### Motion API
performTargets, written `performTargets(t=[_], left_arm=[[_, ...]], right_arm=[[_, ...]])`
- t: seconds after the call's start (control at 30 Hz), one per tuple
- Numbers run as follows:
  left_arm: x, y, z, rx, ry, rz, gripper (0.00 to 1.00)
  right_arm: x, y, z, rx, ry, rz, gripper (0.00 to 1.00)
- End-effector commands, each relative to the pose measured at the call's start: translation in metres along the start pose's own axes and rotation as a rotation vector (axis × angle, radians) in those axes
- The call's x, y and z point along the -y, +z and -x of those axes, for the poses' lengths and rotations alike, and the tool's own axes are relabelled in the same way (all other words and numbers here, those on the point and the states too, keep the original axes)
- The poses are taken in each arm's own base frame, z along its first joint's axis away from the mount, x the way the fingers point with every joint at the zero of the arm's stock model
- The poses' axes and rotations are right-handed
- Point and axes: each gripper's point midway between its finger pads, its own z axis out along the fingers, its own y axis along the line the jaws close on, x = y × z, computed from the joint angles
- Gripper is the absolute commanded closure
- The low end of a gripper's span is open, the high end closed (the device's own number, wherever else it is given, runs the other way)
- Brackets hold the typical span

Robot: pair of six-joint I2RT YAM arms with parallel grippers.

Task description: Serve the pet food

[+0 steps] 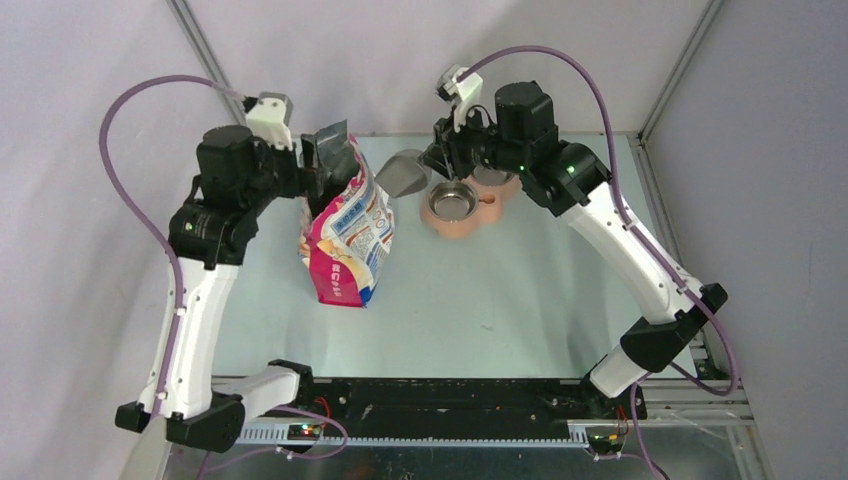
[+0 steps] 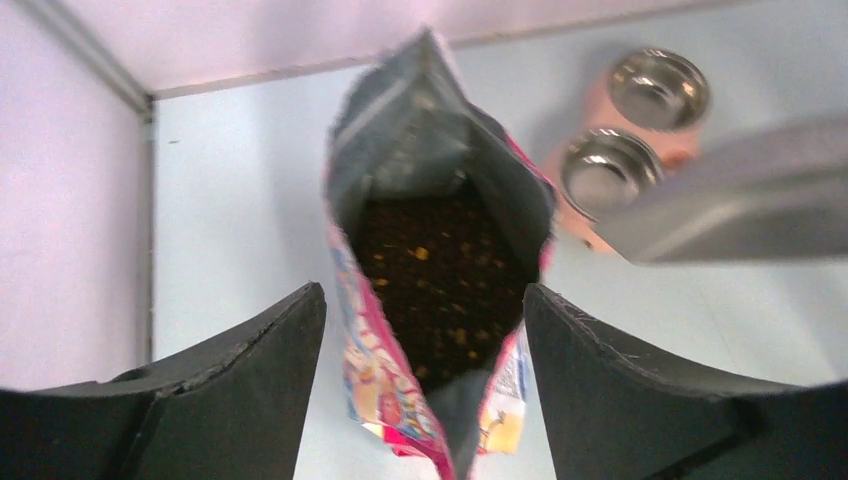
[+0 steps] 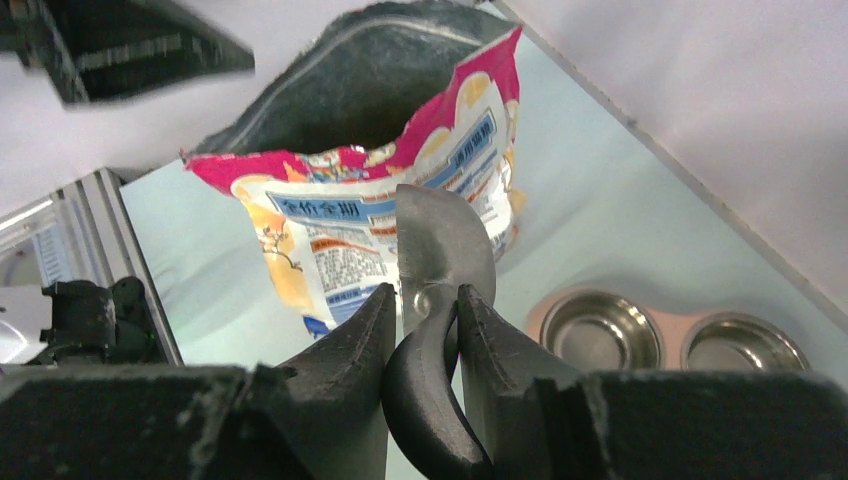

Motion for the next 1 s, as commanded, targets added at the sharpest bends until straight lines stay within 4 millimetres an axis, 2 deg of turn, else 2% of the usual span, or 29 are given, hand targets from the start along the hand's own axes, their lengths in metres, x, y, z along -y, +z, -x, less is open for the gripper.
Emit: performTargets(t=[0.0, 0.03, 0.07, 0.23, 0.33, 0.4, 0.43, 0.6, 0.67, 0.7, 0.8, 0.87, 0.93, 0.97], left_arm=[[-0.046, 0.013, 0.007, -0.045, -0.025, 0.213, 0.2], [-0.05, 0.029, -0.007, -0.116, -0.046, 0.208, 0.19], [-0.051, 0.033, -0.003, -0.123, -0.058, 0.197, 0.19], [-0.051, 0.081, -0.031, -0.269, -0.089, 0.137, 0.25], [-0.053, 0.095, -0.041, -0.327, -0.091, 0.135, 0.32], [-0.047, 0.103, -0.049, -0.356, -0.098, 0.094, 0.41], [-0.046, 0.104, -0.054, -0.366, -0.098, 0.09, 0.45], [-0.05, 0.108, -0.063, -0.375, -0.017, 0.083, 0.51], [-0.047, 0.11, -0.066, -0.378, 0.001, 0.053, 0.7], [-0.044, 0.111, -0.069, -0.381, 0.0, 0.036, 0.74], [-0.023, 0.109, -0.065, -0.348, -0.04, -0.061, 0.95], [-0.007, 0.104, -0.057, -0.311, -0.041, -0.121, 0.99], [0.01, 0.094, -0.048, -0.277, -0.012, -0.169, 1.0], [0.017, 0.084, -0.042, -0.249, 0.003, -0.193, 1.0]], right_arm=[[-0.004, -0.033, 0.023, 0.075, -0.073, -0.03, 1.0], [-0.003, -0.034, 0.02, 0.07, -0.078, -0.033, 1.0], [-0.003, -0.037, 0.022, 0.076, -0.083, -0.038, 1.0], [0.001, -0.044, 0.025, 0.086, -0.088, -0.059, 1.0], [0.001, -0.049, 0.031, 0.108, -0.091, -0.069, 1.0], [0.001, -0.051, 0.036, 0.124, -0.096, -0.074, 1.0], [0.002, -0.052, 0.038, 0.132, -0.099, -0.075, 1.0], [0.0, -0.051, 0.06, 0.187, -0.118, -0.069, 1.0], [-0.001, -0.046, 0.07, 0.212, -0.123, -0.059, 1.0], [-0.003, -0.042, 0.076, 0.226, -0.126, -0.053, 1.0], [-0.008, -0.025, 0.08, 0.231, -0.123, -0.033, 1.0], [-0.016, -0.023, 0.088, 0.251, -0.139, -0.012, 1.0], [-0.023, -0.017, 0.095, 0.26, -0.15, 0.013, 1.0], [-0.032, -0.021, 0.103, 0.28, -0.162, 0.045, 1.0]])
